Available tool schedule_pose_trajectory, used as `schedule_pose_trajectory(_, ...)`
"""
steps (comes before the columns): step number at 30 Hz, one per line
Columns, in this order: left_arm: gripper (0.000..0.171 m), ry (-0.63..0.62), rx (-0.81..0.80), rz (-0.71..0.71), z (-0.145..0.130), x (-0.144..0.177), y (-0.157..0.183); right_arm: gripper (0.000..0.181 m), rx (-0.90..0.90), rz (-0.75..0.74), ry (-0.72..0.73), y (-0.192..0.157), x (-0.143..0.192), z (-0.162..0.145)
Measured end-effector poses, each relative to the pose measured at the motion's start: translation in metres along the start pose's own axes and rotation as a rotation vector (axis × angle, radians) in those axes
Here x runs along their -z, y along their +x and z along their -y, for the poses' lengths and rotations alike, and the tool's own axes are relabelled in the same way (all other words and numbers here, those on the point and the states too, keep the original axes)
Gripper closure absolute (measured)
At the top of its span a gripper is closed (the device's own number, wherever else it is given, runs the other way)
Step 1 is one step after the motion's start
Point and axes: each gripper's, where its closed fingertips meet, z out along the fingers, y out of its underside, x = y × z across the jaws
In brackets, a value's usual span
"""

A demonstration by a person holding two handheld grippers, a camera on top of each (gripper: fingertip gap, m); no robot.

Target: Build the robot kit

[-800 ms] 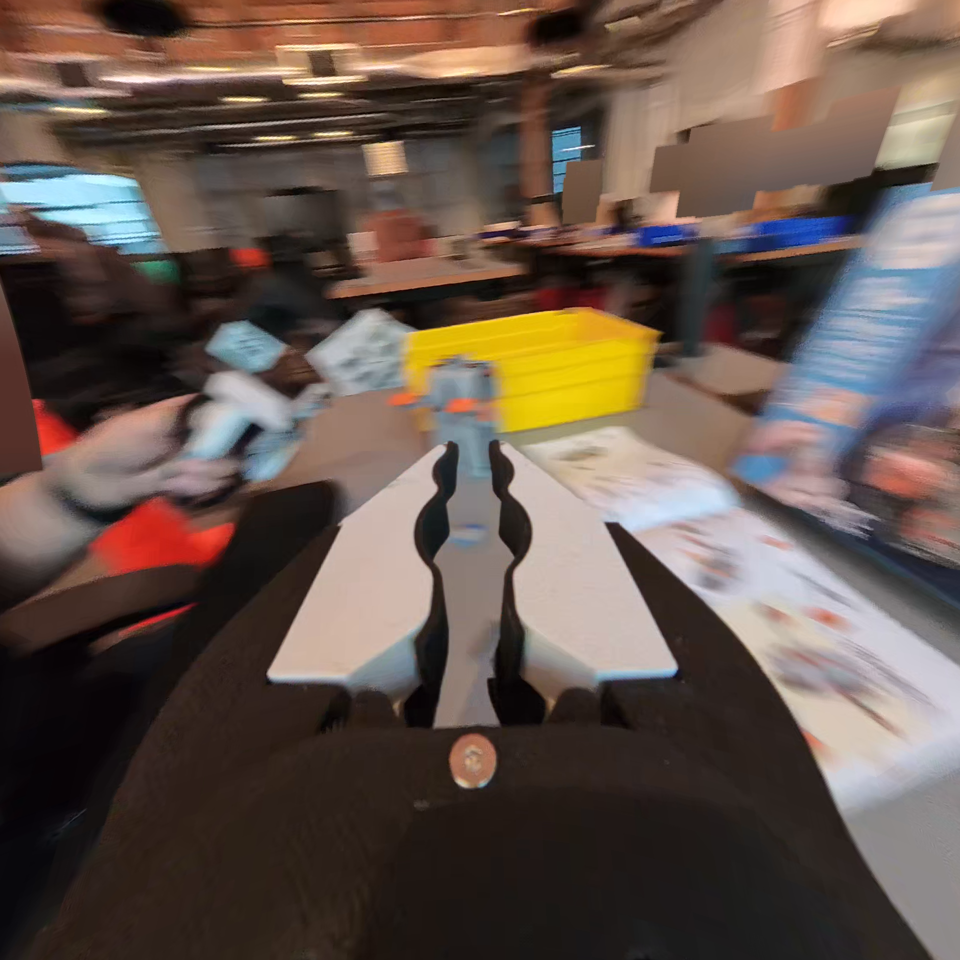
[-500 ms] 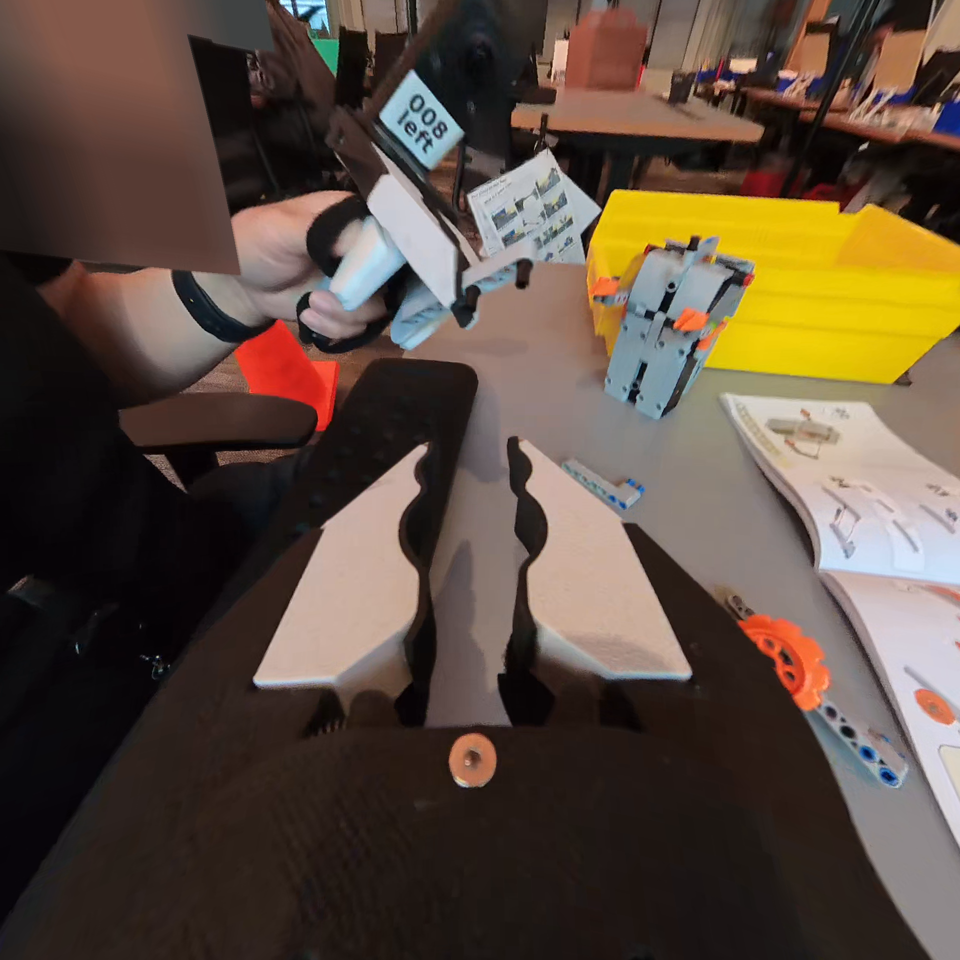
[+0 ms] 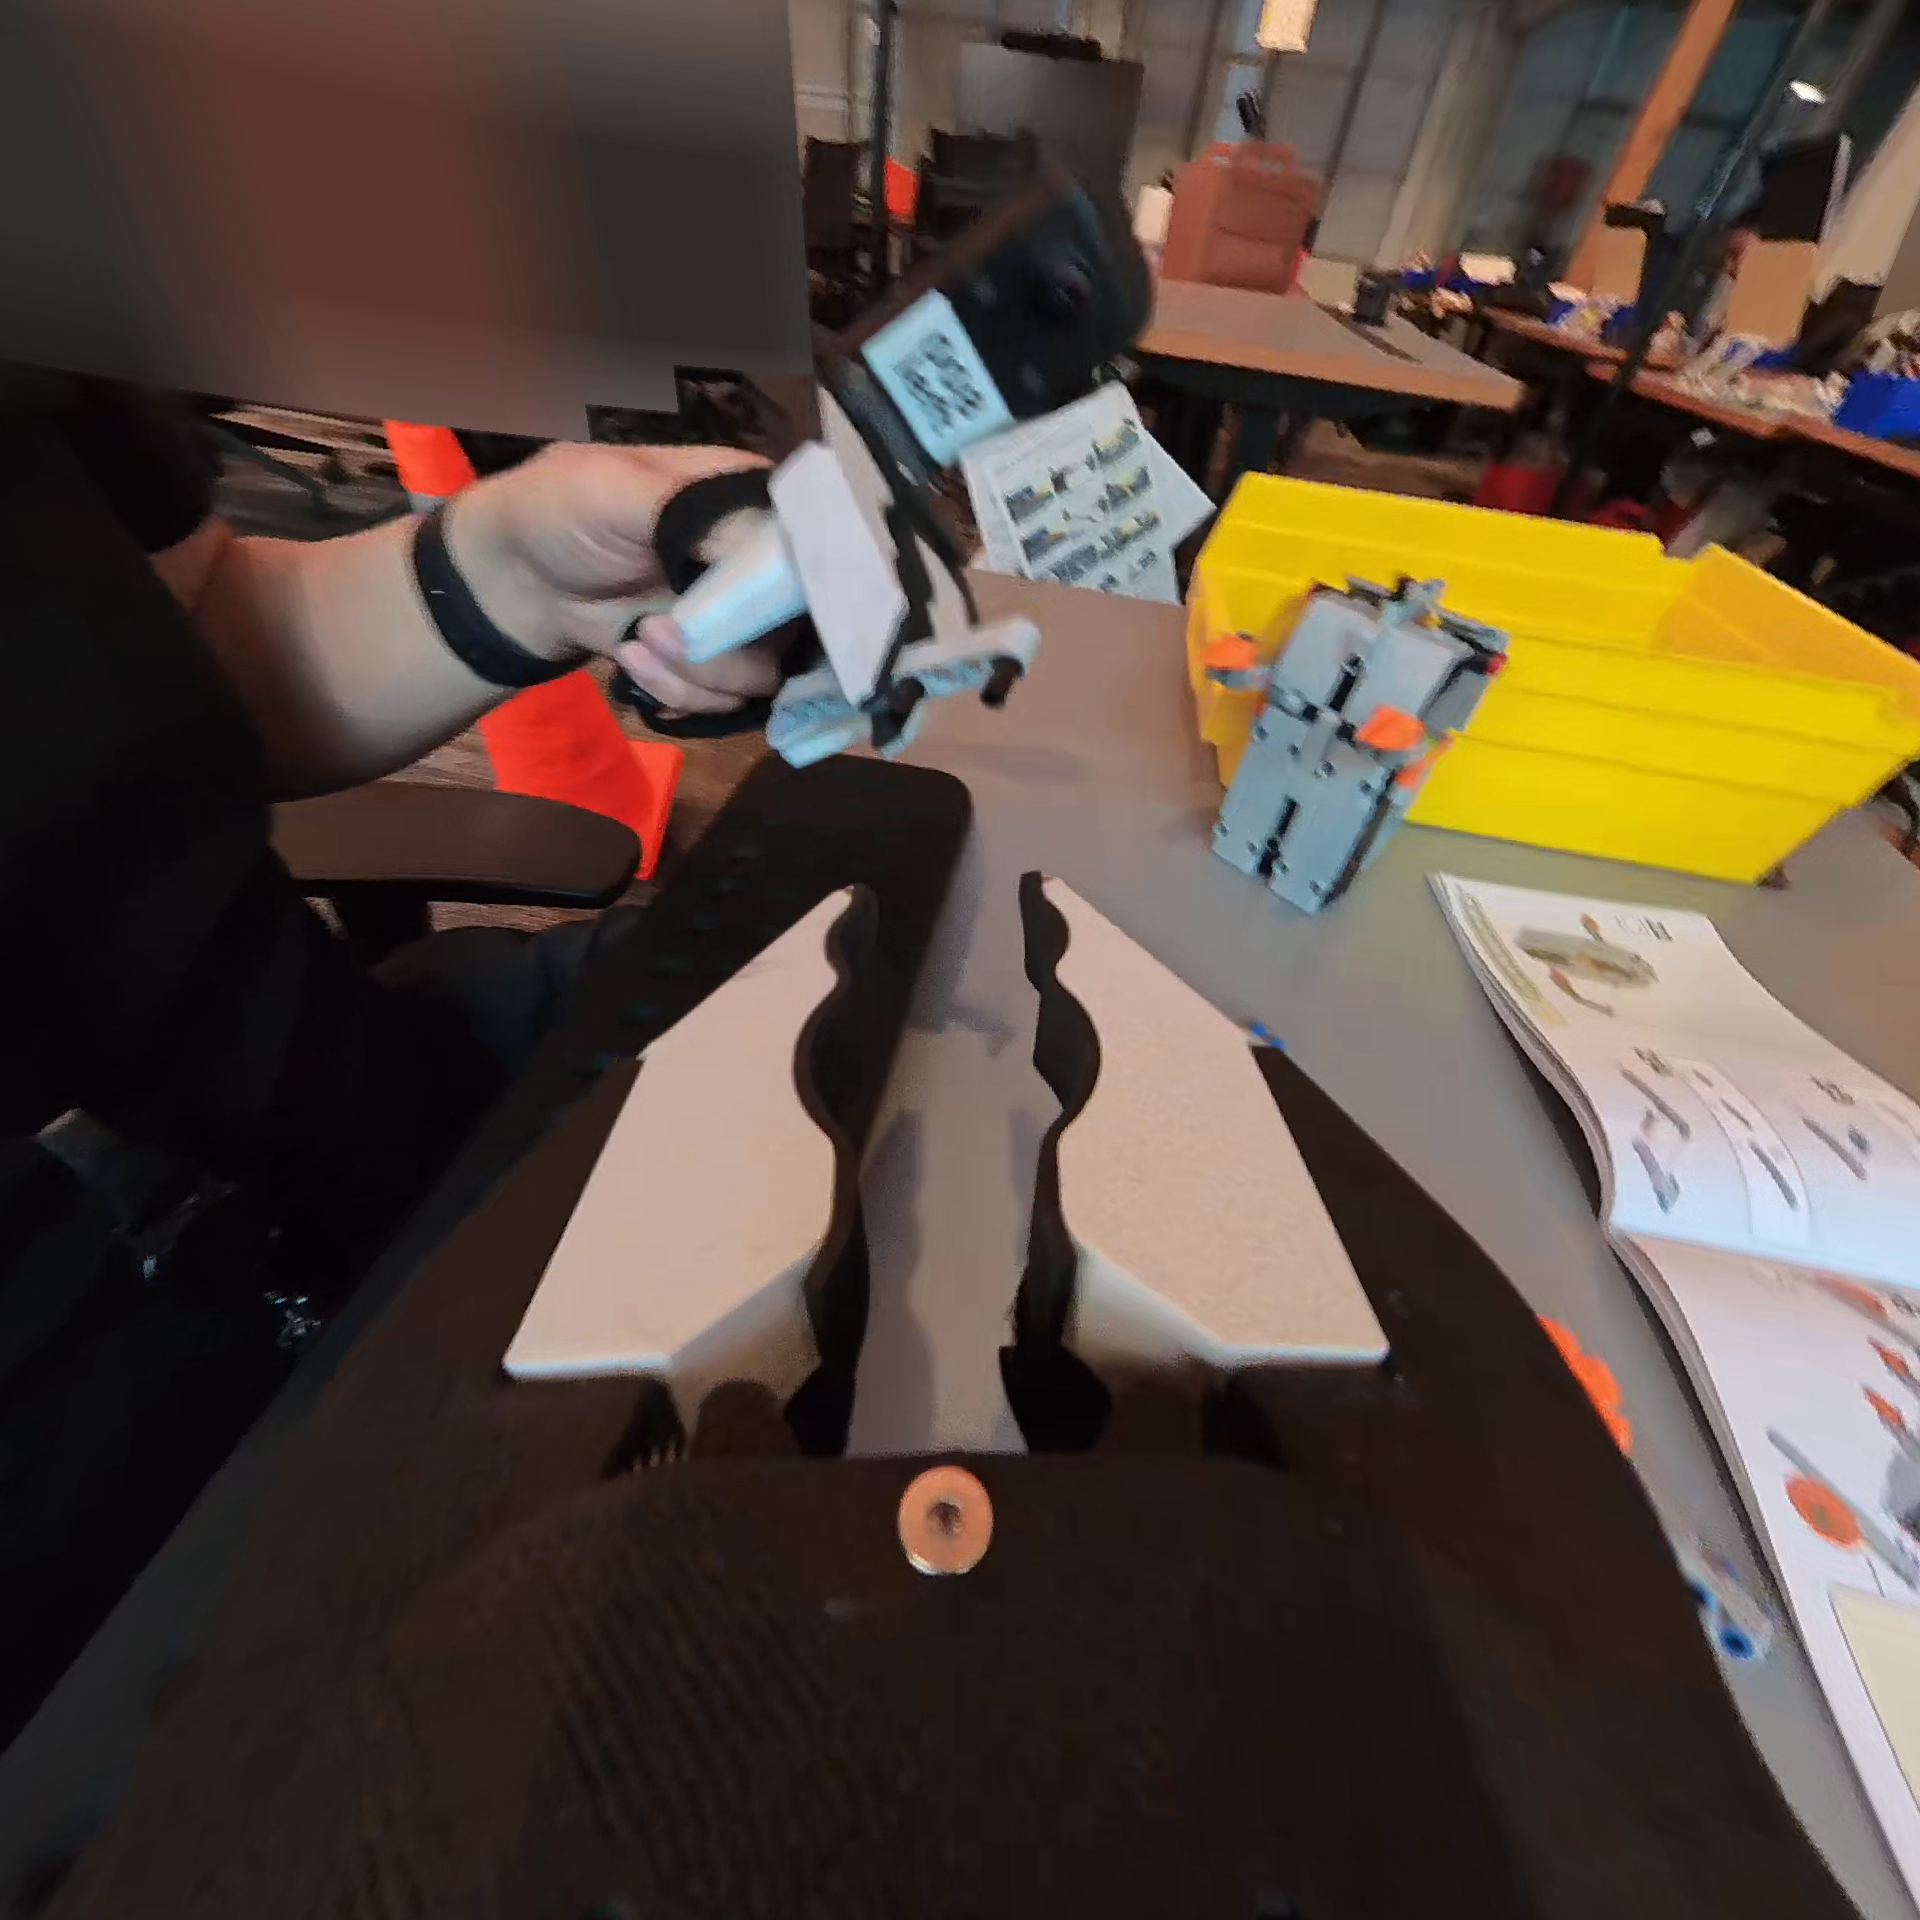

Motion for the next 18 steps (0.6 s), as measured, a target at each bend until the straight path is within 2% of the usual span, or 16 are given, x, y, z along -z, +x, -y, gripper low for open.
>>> schedule_pose_trajectory(5, 0.166, -0.268, 0.114, -0.108, -0.042, -0.011, 0.011, 0.145, 0.127, 0.107, 0.047, -0.030, 0.003, 0.013)
schedule_pose_trajectory(8, 0.166, -0.382, 0.144, -0.123, -0.061, -0.014, 0.014, 0.154, 0.140, 0.203, 0.038, -0.050, 0.003, 0.013)
schedule_pose_trajectory(10, 0.166, -0.416, 0.142, -0.127, -0.067, -0.016, 0.015, 0.170, 0.153, 0.228, -0.007, -0.056, 0.001, 0.007)
schedule_pose_trajectory(13, 0.166, -0.437, 0.150, -0.127, -0.072, -0.017, 0.014, 0.170, 0.151, 0.237, -0.023, -0.057, 0.001, 0.003)
schedule_pose_trajectory(14, 0.166, -0.431, 0.162, -0.137, -0.072, -0.017, 0.014, 0.161, 0.135, 0.224, -0.021, -0.054, 0.000, 0.004)
schedule_pose_trajectory(15, 0.166, -0.421, 0.172, -0.145, -0.071, -0.017, 0.014, 0.141, 0.112, 0.208, -0.025, -0.051, -0.001, 0.004)
schedule_pose_trajectory(16, 0.166, -0.410, 0.178, -0.143, -0.070, -0.017, 0.013, 0.134, 0.097, 0.193, -0.038, -0.047, -0.002, 0.002)
schedule_pose_trajectory(18, 0.166, -0.387, 0.178, -0.112, -0.066, -0.017, 0.006, 0.142, 0.097, 0.149, -0.043, -0.036, -0.001, -0.001)
